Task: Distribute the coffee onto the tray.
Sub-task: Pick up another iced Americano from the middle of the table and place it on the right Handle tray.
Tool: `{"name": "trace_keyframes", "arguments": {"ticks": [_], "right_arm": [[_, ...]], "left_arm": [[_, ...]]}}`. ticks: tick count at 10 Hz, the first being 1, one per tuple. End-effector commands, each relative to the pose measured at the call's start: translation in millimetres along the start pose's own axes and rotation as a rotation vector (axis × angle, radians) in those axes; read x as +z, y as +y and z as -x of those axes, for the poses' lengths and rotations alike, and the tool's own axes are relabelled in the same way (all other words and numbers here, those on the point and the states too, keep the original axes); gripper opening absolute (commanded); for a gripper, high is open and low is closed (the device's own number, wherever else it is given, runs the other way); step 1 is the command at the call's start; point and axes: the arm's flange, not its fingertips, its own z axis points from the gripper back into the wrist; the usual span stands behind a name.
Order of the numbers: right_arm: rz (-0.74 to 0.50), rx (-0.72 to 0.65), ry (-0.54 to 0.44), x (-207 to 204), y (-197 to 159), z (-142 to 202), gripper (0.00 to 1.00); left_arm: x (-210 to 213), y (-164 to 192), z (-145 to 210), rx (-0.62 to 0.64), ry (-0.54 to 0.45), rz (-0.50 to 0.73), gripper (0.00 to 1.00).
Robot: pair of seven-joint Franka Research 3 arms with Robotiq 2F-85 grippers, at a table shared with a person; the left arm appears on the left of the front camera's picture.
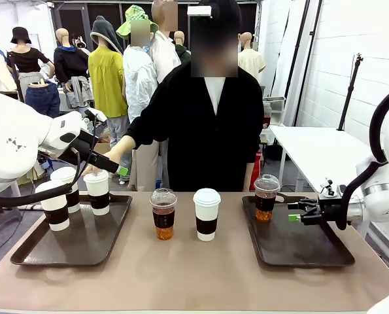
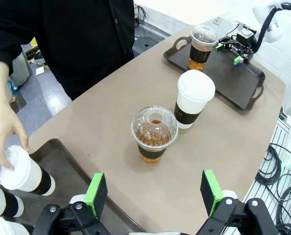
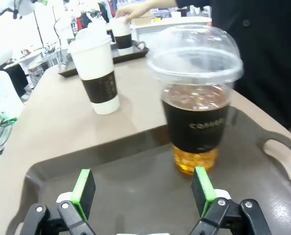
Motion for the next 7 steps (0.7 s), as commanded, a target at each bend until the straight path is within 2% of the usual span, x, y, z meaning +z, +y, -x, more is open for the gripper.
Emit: {"name": "trace_keyframes", "arguments": {"ticks": [1, 7], "right_arm": [[-0.012, 0.042, 0.003, -13, 25, -5, 1.0], [-0.044, 0.072, 0.02, -73, 66, -14, 1.0]], "left_arm": [[0, 1, 1, 0.004, 0.002, 0.005, 1.0], [0, 1, 1, 0.004, 0.002, 0.005, 1.0]]}}
